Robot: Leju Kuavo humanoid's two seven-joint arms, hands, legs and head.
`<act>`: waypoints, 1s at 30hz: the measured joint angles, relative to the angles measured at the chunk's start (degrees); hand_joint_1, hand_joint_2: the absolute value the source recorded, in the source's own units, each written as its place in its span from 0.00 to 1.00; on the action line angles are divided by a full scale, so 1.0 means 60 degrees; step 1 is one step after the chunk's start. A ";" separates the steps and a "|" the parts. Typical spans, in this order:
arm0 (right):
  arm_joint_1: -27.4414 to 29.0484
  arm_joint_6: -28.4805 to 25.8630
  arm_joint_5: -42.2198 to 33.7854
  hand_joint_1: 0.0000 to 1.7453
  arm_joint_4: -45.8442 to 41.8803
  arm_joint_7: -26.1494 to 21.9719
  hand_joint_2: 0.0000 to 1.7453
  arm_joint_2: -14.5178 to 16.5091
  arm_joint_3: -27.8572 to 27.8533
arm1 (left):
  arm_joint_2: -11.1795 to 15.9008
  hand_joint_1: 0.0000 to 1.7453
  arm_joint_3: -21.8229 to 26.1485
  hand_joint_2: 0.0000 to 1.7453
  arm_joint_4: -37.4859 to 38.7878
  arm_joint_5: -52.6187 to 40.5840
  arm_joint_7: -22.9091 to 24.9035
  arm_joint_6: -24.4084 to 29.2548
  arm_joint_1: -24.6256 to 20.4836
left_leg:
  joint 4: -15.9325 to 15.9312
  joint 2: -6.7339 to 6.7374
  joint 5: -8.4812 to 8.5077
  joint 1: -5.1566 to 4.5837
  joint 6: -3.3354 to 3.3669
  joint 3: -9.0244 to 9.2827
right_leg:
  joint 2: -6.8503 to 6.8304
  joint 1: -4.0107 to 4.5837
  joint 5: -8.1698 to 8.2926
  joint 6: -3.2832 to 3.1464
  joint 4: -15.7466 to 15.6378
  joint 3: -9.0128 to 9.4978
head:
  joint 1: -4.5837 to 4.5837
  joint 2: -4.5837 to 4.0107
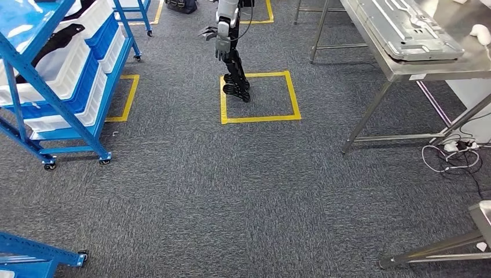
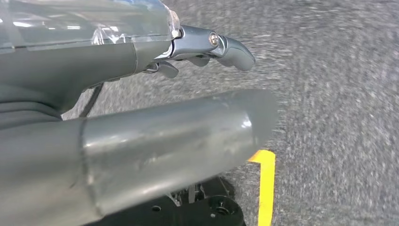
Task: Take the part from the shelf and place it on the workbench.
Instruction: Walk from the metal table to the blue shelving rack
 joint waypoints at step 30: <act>0.0024 0.0229 0.0647 0.00 -0.0173 0.0026 0.00 -0.0267 -0.0469 | -0.0100 0.00 -0.0002 0.00 0.0000 -0.0271 0.0320 0.0291 0.0002 | -0.0029 0.0034 0.0080 -0.0011 0.0042 -0.0049 | -0.0069 -0.0039 -0.0001 0.0068 -0.0020 0.0043 | -0.0030 0.0000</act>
